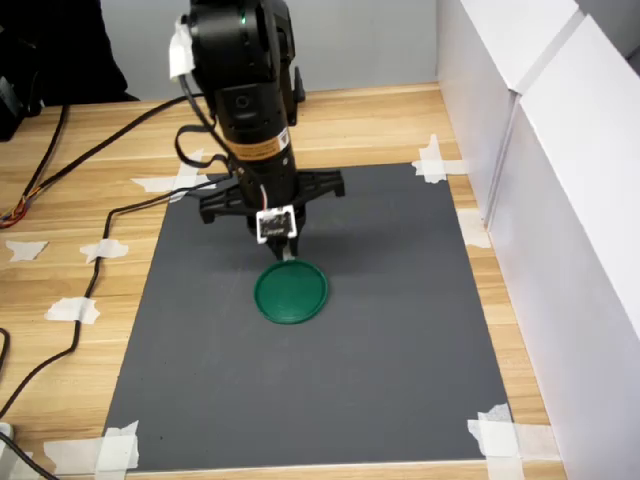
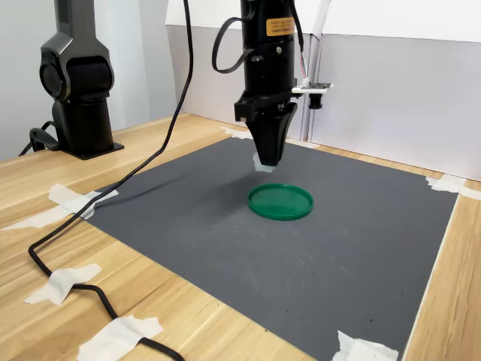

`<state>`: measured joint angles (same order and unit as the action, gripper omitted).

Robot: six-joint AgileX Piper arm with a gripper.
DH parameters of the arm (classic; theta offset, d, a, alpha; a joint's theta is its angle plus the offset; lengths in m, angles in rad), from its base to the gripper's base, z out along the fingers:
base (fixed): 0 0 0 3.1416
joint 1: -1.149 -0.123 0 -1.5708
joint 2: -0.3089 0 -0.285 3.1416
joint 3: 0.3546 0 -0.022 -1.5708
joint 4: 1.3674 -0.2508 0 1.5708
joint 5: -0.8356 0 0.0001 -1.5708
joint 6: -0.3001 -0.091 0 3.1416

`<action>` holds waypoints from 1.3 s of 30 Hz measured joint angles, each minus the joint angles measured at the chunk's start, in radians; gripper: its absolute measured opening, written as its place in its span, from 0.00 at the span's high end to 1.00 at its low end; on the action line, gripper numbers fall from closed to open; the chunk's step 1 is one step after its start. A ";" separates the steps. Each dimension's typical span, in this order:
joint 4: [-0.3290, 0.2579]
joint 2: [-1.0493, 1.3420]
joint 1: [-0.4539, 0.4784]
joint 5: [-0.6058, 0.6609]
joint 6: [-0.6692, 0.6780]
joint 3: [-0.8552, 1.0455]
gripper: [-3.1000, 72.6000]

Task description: Grasp a white terminal and put it on the green lid.

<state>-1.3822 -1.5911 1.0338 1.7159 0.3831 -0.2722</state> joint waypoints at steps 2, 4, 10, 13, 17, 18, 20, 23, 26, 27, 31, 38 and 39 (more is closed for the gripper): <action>0.007 -0.035 0.014 0.004 0.007 -0.035 0.85; 0.009 -0.068 0.017 0.013 0.019 -0.069 0.85; -0.033 -0.130 0.017 0.041 0.067 -0.108 0.85; -0.055 -0.146 0.017 0.055 0.082 -0.109 0.85; -0.057 -0.150 0.017 0.055 0.102 -0.109 0.84; -0.057 -0.150 0.017 0.055 0.104 -0.109 0.82; -0.057 -0.150 0.017 0.055 0.107 -0.109 0.77; -0.057 -0.150 0.017 0.052 0.108 -0.109 0.64; -0.058 -0.148 0.017 0.035 0.119 -0.109 0.46; -0.058 -0.142 0.017 0.025 0.128 -0.109 0.39; -0.058 -0.076 0.017 -0.035 0.153 -0.099 0.18; -0.054 0.244 0.017 -0.292 0.155 0.169 0.11; -0.052 0.293 0.017 -0.339 0.155 0.216 0.14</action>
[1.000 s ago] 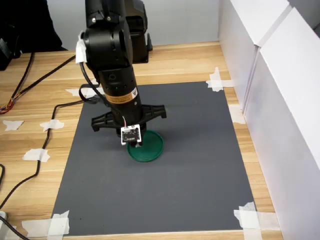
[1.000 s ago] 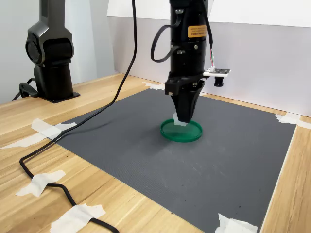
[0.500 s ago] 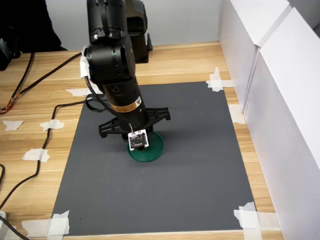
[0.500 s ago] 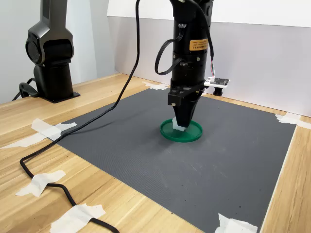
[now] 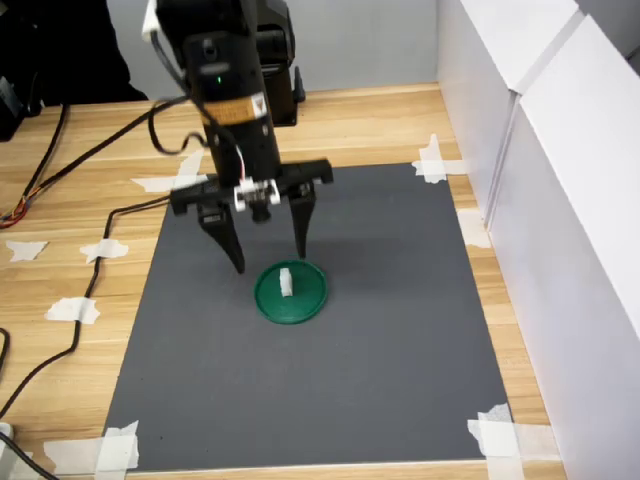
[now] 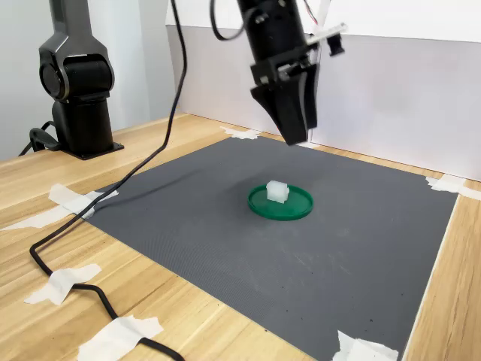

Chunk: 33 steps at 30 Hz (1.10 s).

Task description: Grasp a white terminal and put it on the green lid.

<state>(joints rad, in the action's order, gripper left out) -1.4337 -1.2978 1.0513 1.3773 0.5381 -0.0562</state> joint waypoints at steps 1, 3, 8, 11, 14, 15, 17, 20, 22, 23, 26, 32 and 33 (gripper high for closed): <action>0.002 0.064 0.000 -0.046 0.000 0.059 0.18; 0.002 0.194 0.008 -0.129 0.000 0.176 0.32; 0.002 0.497 0.069 -0.249 -0.003 0.406 0.75; 0.000 0.664 0.109 -0.265 -0.013 0.527 0.92; 0.008 0.834 0.141 -0.265 -0.017 0.626 0.97; 0.013 0.888 0.147 -0.265 -0.018 0.648 0.97; 0.025 0.993 0.150 -0.265 -0.020 0.697 0.98; 0.031 1.119 0.151 -0.265 -0.021 0.757 0.98; 0.032 1.181 0.152 -0.265 -0.022 0.794 0.98; 0.032 1.203 0.153 -0.265 -0.022 0.812 0.98; 0.042 1.238 0.153 -0.271 -0.022 0.861 0.98; 0.078 1.249 0.153 -0.326 -0.031 0.944 0.98; 0.078 1.249 0.153 -0.333 -0.041 0.951 0.98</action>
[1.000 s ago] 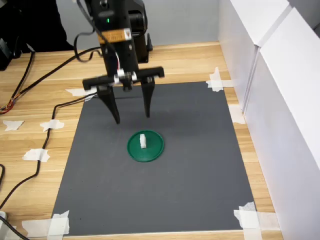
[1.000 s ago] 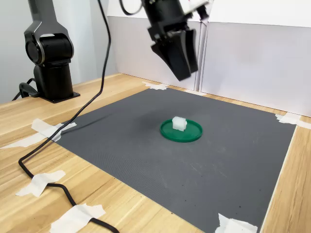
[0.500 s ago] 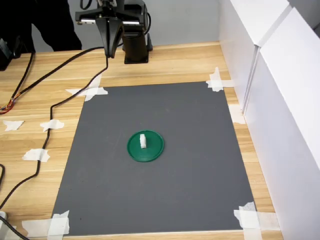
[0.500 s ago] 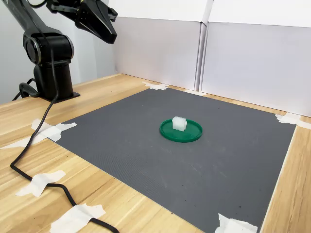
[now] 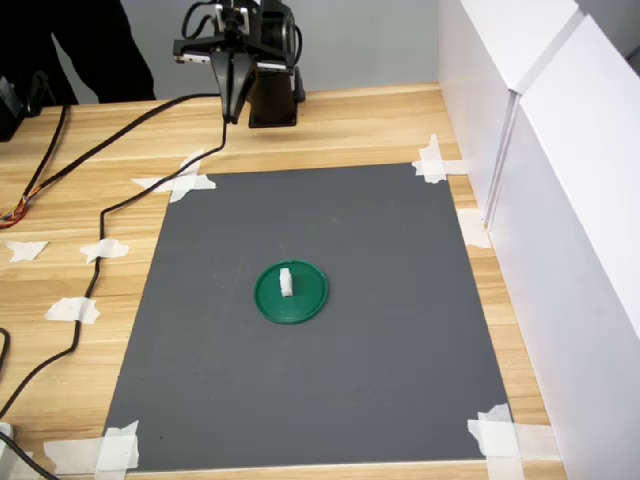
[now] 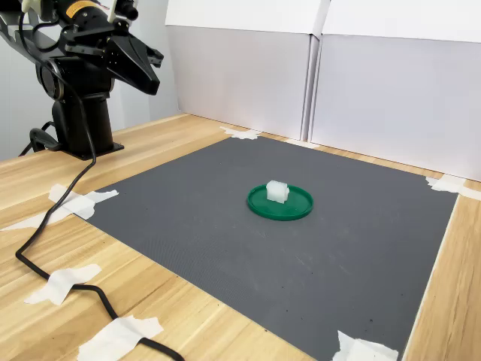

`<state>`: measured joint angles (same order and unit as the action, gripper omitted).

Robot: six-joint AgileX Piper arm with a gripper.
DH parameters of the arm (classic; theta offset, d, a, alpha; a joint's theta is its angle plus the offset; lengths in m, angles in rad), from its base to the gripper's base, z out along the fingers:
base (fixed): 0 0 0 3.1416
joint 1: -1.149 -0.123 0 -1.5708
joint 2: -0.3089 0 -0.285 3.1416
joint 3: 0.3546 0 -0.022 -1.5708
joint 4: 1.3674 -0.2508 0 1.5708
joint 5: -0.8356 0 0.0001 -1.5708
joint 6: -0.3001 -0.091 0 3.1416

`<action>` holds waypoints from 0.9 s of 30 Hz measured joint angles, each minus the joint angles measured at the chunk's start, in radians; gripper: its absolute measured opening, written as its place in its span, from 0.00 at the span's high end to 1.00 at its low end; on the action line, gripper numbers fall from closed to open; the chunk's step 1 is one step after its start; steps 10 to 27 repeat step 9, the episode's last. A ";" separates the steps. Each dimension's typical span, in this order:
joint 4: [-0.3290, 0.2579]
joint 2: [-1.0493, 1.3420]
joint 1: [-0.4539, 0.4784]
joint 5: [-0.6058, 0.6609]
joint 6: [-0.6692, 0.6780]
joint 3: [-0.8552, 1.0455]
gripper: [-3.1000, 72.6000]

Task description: Grasp a white terminal and put it on the green lid.

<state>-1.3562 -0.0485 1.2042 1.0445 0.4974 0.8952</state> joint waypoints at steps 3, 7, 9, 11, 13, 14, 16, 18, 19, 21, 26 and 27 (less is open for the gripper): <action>0.001 0.000 0.000 -0.012 -0.032 0.013 0.98; 0.003 0.000 0.000 -0.016 -0.053 0.019 0.98; 0.003 0.000 0.000 -0.017 -0.058 0.019 0.98; 0.003 0.000 0.000 -0.017 -0.058 0.019 0.98; 0.003 0.000 0.000 -0.017 -0.058 0.019 0.98; 0.003 0.000 0.000 -0.017 -0.058 0.019 0.98; 0.003 0.000 0.000 -0.017 -0.058 0.019 0.98; 0.003 0.000 0.000 -0.017 -0.058 0.019 0.98; 0.003 0.000 0.000 -0.017 -0.058 0.019 0.98; 0.003 0.000 0.000 -0.017 -0.058 0.019 0.98; 0.003 0.000 0.000 -0.017 -0.058 0.019 0.98; 0.003 0.000 0.000 -0.017 -0.058 0.019 0.98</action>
